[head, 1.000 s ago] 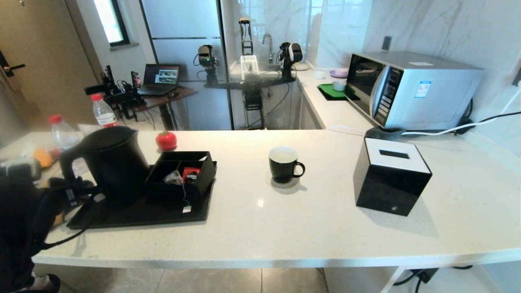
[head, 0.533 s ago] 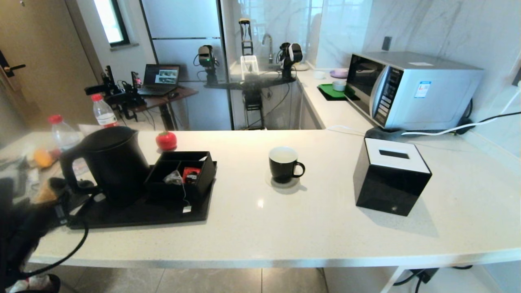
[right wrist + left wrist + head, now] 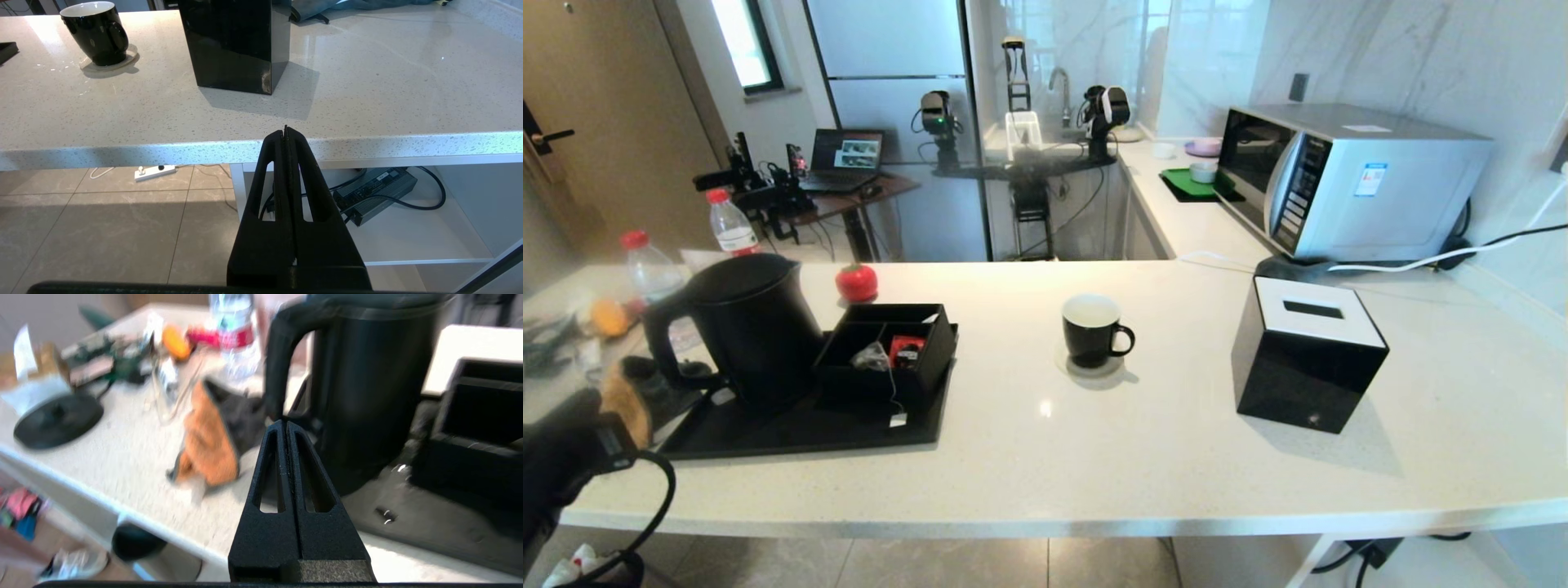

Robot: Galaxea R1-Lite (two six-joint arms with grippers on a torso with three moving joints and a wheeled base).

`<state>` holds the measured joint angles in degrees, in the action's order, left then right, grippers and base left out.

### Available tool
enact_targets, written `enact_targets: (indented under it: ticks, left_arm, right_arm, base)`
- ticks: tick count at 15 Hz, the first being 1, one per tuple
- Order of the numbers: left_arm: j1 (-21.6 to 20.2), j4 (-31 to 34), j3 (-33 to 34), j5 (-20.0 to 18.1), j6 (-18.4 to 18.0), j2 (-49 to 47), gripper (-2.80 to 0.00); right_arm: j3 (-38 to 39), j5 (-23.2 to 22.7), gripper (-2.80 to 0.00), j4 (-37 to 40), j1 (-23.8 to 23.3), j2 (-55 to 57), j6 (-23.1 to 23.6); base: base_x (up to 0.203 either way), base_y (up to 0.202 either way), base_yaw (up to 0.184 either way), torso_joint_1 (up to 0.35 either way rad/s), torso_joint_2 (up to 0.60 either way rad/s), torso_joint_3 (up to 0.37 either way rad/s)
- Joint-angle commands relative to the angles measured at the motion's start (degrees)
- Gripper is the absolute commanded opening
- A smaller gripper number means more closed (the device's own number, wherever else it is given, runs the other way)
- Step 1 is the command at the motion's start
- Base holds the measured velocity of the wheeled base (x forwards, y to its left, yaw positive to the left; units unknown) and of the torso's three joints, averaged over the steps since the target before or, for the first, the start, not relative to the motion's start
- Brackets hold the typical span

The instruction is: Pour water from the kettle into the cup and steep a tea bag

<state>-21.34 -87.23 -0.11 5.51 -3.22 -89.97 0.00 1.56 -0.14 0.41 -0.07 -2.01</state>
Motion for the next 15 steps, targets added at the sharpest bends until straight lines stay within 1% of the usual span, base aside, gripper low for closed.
enact_targets:
  ticks: [1, 3, 5, 7, 8, 11, 13, 15]
  left_arm:
    - [1.2, -2.7, -0.2, 0.0, 0.0, 2.9, -2.80]
    - [3.4, -2.6, -1.1, 0.0, 0.0, 3.7, -2.80]
    - [5.4, -0.9, -3.7, 0.0, -0.1, 4.5, -2.80]
    - [8.0, 7.2, -7.7, 0.0, 0.0, 6.9, -2.80]
    - [9.1, 12.8, -10.1, 0.0, 0.0, 8.6, -2.80]
    - [13.1, 34.1, -19.0, 0.0, 0.0, 14.1, -2.80]
    - [16.5, 49.3, -25.4, 0.0, 0.0, 17.1, -2.80]
    - [19.2, 62.0, -29.8, -0.6, 0.0, 19.5, -2.80]
  right_arm:
    - [0.0, 0.0, -2.80, 0.0, 0.0, 0.1, 0.0]
    - [0.0, 0.0, -2.80, 0.0, 0.0, 0.1, -0.1]
    - [0.0, 0.0, -2.80, 0.0, 0.0, 0.1, 0.0]
    - [0.0, 0.0, -2.80, 0.0, 0.0, 0.1, 0.0]
    - [0.0, 0.0, -2.80, 0.0, 0.0, 0.1, 0.0]
    - [0.0, 0.0, -2.80, 0.0, 0.0, 0.1, 0.0]
    - [0.0, 0.0, -2.80, 0.0, 0.0, 0.1, 0.0]
    - [0.0, 0.0, -2.80, 0.0, 0.0, 0.1, 0.0]
  base:
    - [0.000, 0.000, 0.000, 0.000, 0.00, 0.000]
    - [0.000, 0.000, 0.000, 0.000, 0.00, 0.000]
    - [0.000, 0.000, 0.000, 0.000, 0.00, 0.000]
    - [0.000, 0.000, 0.000, 0.000, 0.00, 0.000]
    - [0.000, 0.000, 0.000, 0.000, 0.00, 0.000]
    - [0.000, 0.000, 0.000, 0.000, 0.00, 0.000]
    - [0.000, 0.000, 0.000, 0.000, 0.00, 0.000]
    - [0.000, 0.000, 0.000, 0.000, 0.00, 0.000]
